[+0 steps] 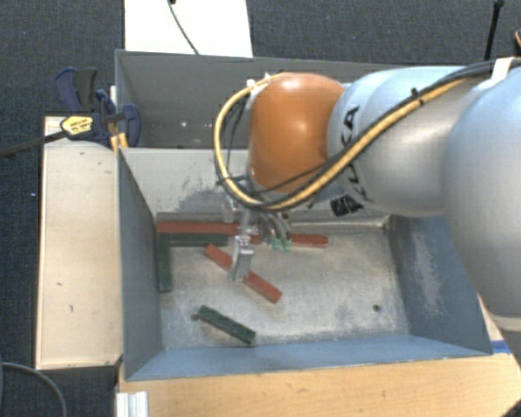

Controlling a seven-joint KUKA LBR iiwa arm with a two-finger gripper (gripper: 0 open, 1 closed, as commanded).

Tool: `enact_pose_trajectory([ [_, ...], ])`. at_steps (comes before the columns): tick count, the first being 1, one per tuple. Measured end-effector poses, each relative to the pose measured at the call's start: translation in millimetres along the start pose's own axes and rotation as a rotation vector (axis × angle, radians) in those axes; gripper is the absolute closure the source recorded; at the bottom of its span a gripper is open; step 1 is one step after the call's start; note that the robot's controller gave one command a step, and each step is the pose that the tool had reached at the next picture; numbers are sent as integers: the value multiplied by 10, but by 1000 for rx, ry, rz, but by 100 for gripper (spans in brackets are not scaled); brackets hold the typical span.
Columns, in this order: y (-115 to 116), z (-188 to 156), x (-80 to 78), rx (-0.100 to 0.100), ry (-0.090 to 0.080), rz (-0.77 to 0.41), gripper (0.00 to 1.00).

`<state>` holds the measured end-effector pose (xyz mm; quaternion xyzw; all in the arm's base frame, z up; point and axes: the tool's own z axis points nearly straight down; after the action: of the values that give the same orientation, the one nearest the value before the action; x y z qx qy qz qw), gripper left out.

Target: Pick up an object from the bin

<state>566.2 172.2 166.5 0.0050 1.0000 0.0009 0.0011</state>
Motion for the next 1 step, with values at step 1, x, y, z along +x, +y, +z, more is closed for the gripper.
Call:
enact_pose_trajectory([
  [1, -477, 809, 220, 5, 9, 106, 0],
])
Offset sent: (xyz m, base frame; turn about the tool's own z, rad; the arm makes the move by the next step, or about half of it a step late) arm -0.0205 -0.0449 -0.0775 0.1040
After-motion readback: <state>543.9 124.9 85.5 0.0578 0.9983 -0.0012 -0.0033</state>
